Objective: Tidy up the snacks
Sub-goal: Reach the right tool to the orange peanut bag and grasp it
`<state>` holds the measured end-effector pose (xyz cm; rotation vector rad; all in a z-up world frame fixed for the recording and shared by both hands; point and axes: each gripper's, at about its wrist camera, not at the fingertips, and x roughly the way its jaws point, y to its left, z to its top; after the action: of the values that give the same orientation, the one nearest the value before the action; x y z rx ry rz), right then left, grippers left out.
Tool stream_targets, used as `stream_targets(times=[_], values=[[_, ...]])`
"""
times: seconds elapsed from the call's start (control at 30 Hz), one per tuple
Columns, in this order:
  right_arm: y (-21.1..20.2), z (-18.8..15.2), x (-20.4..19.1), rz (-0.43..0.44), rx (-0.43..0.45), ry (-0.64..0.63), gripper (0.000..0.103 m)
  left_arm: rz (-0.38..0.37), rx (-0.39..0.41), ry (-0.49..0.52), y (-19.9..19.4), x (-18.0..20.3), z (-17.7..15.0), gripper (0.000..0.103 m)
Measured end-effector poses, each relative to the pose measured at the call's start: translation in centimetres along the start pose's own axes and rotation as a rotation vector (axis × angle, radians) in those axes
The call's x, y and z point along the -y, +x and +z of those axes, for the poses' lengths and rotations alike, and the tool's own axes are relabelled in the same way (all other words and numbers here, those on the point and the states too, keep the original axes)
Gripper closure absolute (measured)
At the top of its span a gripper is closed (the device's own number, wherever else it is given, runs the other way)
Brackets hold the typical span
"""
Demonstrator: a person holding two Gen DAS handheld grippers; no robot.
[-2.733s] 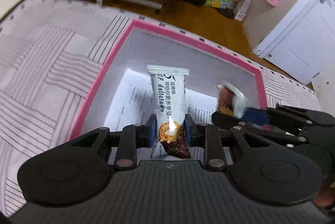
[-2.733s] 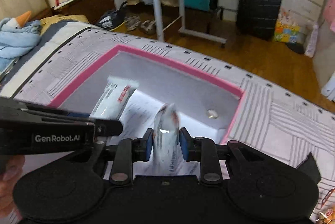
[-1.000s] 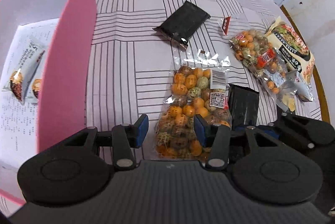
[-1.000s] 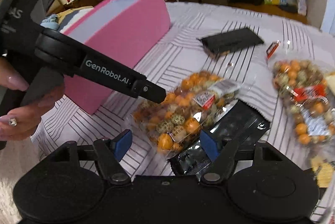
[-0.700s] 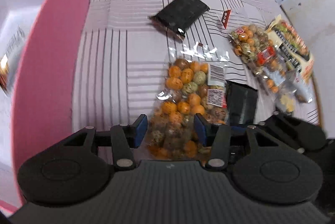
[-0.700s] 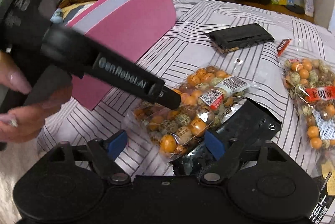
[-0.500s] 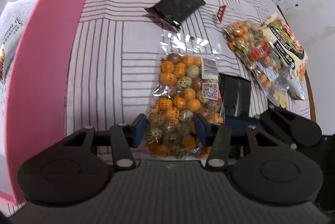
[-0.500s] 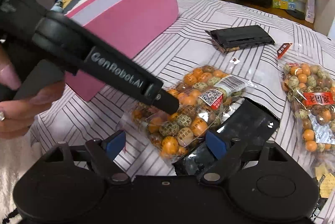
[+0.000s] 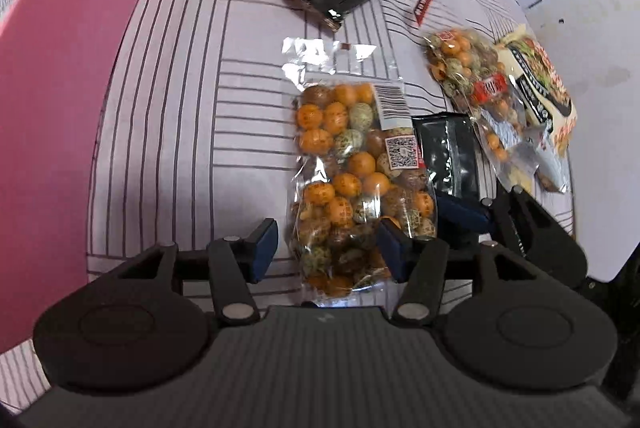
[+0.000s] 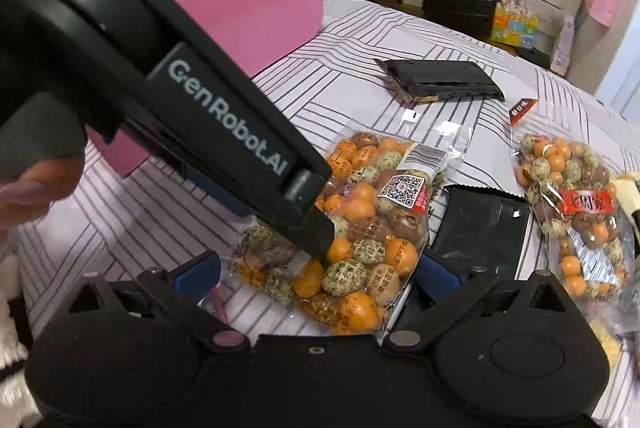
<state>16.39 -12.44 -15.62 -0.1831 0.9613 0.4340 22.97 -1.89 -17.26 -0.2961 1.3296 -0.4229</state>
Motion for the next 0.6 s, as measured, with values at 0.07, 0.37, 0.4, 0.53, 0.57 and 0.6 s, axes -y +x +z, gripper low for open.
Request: stream_targets(times=[0.07,0.37,0.4,0.53,0.57,0.6], values=[[0.3,0.0,0.2,-0.005,0.018,0.020,0.000,-0.019,0.013,-0.019,0.1,-0.3,0.0,0.051],[0.2,-0.1,0.8,0.034,0.052,0.077,0.000,-0.055,0.043,-0.041,0.0,-0.7,-0.4,0.052],[0.1,-0.1,1.0,0.039,0.046,0.085,0.000,-0.048,0.046,-0.026,-0.1,-0.4,-0.5,0.052],[0.6,0.0,0.9,0.037,0.031,0.058,0.000,-0.031,0.041,0.010,0.3,0.1,-0.6,0.052],[0.7,0.0,0.9,0.032,0.035,0.074,0.000,-0.036,0.037,0.008,0.3,0.0,-0.5,0.052],[0.9,0.1,0.9,0.023,0.040,0.086,0.000,-0.042,0.031,-0.001,0.3,-0.2,-0.4,0.052]])
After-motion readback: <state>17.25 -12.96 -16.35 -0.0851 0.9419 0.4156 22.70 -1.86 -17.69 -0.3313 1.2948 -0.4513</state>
